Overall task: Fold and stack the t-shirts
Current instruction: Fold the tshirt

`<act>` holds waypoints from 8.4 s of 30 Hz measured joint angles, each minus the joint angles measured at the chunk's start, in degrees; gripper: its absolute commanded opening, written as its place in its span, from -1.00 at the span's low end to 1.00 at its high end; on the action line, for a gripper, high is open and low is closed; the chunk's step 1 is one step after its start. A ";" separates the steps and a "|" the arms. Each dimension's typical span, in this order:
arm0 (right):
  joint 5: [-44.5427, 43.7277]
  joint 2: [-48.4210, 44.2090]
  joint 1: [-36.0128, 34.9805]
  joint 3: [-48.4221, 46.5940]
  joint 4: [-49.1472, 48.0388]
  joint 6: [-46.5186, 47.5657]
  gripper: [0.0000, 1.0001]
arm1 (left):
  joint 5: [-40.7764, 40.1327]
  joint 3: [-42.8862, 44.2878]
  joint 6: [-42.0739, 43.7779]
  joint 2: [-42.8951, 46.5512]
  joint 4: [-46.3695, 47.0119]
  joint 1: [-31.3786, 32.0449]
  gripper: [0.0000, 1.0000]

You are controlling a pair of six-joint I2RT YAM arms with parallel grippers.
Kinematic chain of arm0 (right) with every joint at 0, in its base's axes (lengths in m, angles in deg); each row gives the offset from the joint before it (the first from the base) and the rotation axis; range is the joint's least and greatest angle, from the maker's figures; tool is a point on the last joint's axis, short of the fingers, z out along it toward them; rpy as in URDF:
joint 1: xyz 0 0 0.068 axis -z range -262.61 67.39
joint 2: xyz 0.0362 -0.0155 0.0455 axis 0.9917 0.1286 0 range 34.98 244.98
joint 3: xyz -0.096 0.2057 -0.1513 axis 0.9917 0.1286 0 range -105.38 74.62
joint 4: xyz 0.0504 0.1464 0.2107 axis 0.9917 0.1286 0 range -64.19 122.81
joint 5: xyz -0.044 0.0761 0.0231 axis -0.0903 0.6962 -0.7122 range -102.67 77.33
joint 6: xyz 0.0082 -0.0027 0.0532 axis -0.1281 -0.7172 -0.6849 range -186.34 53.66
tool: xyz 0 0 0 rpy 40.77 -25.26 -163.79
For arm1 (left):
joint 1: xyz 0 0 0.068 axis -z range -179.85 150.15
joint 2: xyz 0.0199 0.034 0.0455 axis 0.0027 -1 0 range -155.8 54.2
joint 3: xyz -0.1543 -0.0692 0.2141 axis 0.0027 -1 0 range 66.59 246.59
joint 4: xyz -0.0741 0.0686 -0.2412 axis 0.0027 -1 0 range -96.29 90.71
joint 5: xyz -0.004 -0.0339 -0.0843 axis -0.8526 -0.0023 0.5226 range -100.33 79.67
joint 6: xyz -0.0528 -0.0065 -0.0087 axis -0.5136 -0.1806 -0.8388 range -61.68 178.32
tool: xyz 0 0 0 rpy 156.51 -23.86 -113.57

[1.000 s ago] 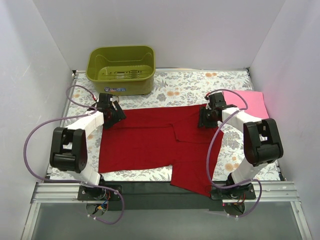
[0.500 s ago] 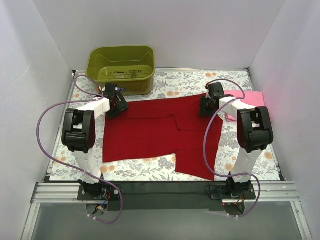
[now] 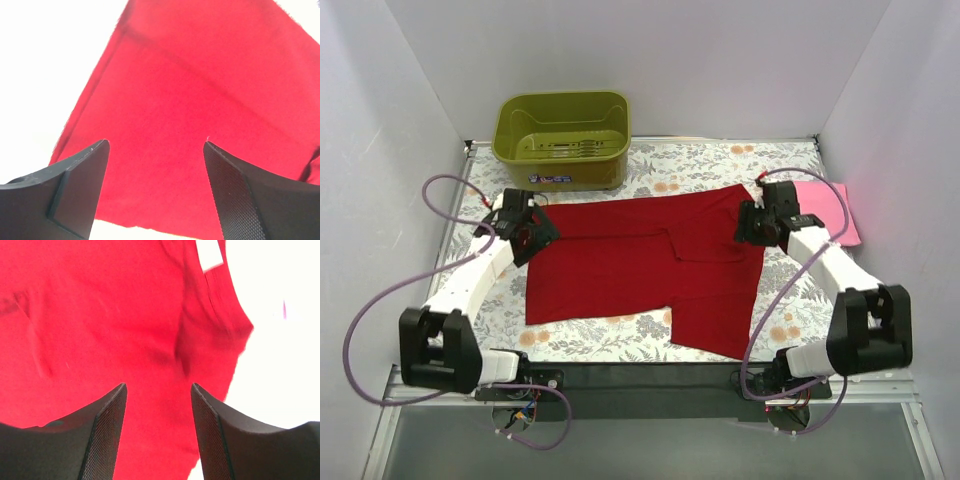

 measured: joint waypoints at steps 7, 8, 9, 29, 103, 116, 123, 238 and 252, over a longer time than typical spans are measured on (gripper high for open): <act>0.02 -9.49 3.63 11.56 4.33 -1.49 0.04 | -1.64 -11.21 -6.93 9.27 -10.43 0.00 0.29; 0.02 -10.27 4.09 12.44 4.92 -1.73 0.04 | -1.81 -12.39 -8.04 9.42 -11.91 0.00 0.29; -0.02 -10.93 4.37 13.03 5.40 -1.90 0.04 | -2.14 -13.27 -9.33 9.46 -13.46 0.00 0.27; 0.42 -14.45 6.67 16.37 6.29 -3.56 0.01 | -3.69 -17.27 -19.43 4.39 -17.03 0.00 0.03; 6.03 -0.39 7.23 0.74 12.37 -2.10 -0.97 | -4.48 -6.36 -9.20 -2.58 -10.32 -3.69 -1.00; 6.27 4.07 7.23 -2.14 12.41 -1.99 -0.93 | -3.87 -4.44 -7.54 -6.78 -6.36 -4.39 -1.00; 6.47 4.48 7.23 -3.58 12.31 -1.99 -0.90 | -3.85 -3.80 -6.91 -6.82 -5.14 -4.48 -0.99; 22.86 12.39 6.80 -15.96 2.80 -4.81 -0.97 | 6.49 43.34 -9.66 -41.03 1.49 33.35 -1.00; 26.47 24.46 6.80 -21.77 -1.79 -5.31 -0.97 | 8.04 44.33 -6.27 -48.43 5.18 29.07 -0.99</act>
